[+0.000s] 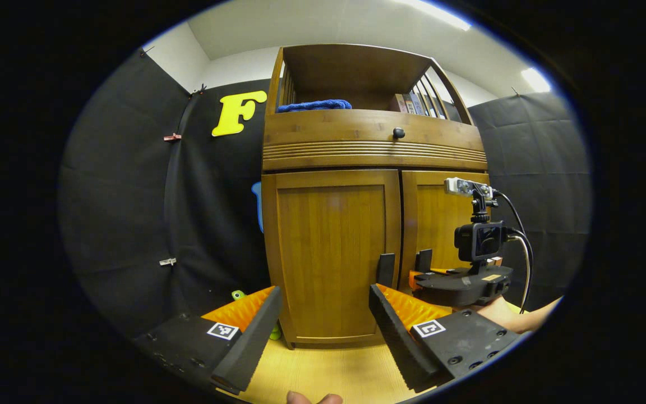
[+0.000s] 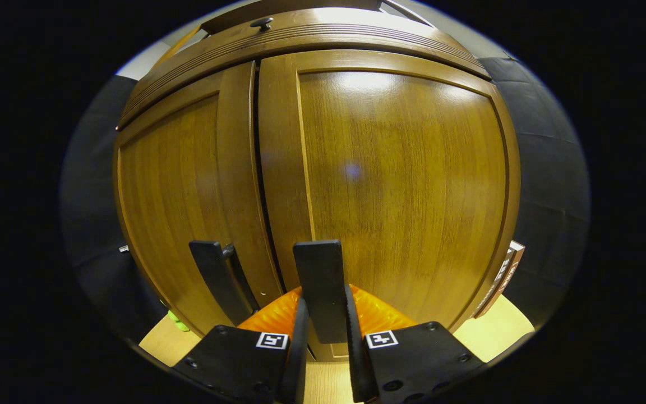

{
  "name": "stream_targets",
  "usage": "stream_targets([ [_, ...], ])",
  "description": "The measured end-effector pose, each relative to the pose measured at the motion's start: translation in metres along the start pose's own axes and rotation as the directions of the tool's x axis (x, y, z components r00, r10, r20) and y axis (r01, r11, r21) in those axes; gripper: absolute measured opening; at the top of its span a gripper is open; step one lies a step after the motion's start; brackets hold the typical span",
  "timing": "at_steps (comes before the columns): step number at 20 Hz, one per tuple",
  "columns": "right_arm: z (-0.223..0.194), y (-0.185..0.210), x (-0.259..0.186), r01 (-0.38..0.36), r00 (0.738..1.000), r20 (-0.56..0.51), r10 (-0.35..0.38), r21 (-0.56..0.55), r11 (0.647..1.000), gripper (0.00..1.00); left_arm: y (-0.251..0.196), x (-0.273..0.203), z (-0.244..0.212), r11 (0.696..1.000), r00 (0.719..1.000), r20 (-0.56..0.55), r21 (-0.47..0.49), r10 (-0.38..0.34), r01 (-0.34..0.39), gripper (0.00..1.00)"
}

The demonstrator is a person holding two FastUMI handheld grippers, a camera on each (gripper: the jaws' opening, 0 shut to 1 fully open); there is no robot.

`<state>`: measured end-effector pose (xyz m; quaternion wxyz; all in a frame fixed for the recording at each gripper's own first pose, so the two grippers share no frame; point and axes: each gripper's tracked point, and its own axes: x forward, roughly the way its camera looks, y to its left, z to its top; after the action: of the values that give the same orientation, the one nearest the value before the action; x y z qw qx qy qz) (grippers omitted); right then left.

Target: Open the right door of the double-door shoe cabinet with the right hand, and open the left door with the left hand.

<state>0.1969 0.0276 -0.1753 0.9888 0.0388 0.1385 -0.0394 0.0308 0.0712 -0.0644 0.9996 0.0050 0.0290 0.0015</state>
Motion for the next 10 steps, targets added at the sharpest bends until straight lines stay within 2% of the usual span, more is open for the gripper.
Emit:
stream_targets([
  [1,0.0,0.0,-0.003,-0.007,1.0,-0.002,0.007,0.003,1.0,0.3,-0.001,-0.001,0.001,1.0,1.0,0.002,-0.002,-0.002,0.002,0.94],
  [3,0.002,-0.002,-0.012,-0.028,1.0,0.004,0.028,0.004,1.0,0.3,-0.004,0.0,-0.001,1.0,1.0,-0.005,-0.005,-0.006,0.006,0.94],
  [4,0.002,-0.003,-0.018,-0.039,0.999,0.002,0.039,0.01,0.999,0.3,-0.006,0.0,-0.001,1.0,1.0,-0.009,-0.005,-0.006,0.006,0.97],
  [10,-0.01,-0.017,-0.072,-0.105,0.994,-0.012,0.106,0.026,0.994,0.3,-0.024,-0.001,0.006,1.0,1.0,-0.011,-0.019,-0.009,0.009,0.97],
])
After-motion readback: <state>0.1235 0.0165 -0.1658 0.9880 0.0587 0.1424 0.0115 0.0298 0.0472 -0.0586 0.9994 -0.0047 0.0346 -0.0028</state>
